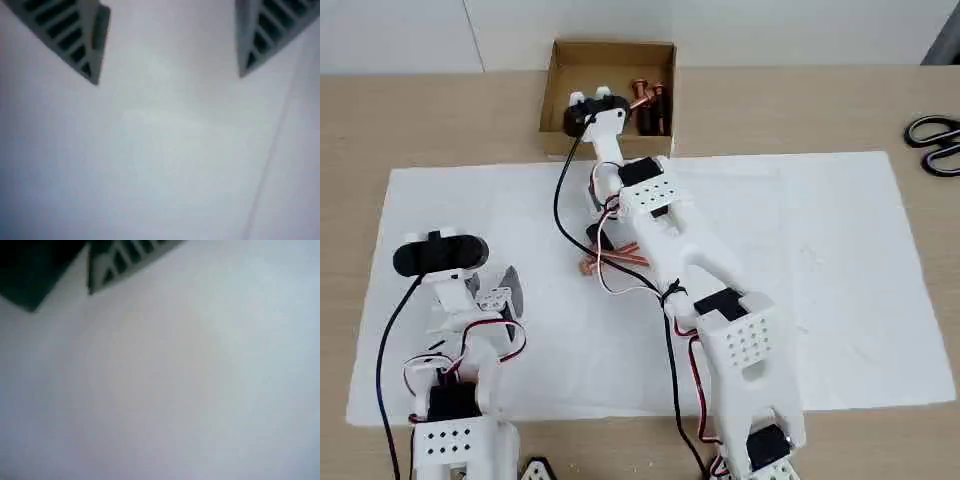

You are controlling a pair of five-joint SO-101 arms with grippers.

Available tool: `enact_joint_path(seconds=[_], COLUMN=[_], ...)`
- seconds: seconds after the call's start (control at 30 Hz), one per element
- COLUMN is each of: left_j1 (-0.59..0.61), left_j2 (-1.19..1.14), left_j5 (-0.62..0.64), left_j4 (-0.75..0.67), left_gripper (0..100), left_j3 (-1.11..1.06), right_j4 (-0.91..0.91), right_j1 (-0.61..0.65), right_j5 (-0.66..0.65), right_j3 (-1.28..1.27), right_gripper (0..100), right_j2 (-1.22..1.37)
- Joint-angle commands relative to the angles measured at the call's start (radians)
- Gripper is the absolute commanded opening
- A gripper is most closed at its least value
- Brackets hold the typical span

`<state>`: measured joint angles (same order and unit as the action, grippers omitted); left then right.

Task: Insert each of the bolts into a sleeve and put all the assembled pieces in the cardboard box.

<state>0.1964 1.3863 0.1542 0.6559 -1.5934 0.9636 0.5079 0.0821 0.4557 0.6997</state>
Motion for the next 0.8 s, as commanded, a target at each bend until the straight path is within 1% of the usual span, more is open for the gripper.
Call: enact_joint_path(seconds=[0.0, 0.27, 0.5, 0.57, 0.77], left_j1=[0.0, 0.0, 0.0, 0.0, 0.0], left_j2=[0.014, 0.014, 0.014, 0.014, 0.014], left_j5=[0.003, 0.003, 0.003, 0.003, 0.003], left_j4=[-0.023, -0.023, -0.023, -0.023, -0.023], left_gripper=[17, 17, 17, 17, 17], left_j3=[0.005, 0.005, 0.005, 0.005, 0.005], right_j4=[0.004, 0.004, 0.004, 0.004, 0.012], right_j1=[0.012, 0.012, 0.007, 0.005, -0.025], right_j5=[0.014, 0.012, 0.011, 0.008, 0.005], right_j3=[0.044, 0.044, 0.046, 0.046, 0.049], right_gripper=[24.1, 22.9, 3.6, 1.0, 0.5], right_j2=[-0.007, 0.056, 0.065, 0.064, 0.047])
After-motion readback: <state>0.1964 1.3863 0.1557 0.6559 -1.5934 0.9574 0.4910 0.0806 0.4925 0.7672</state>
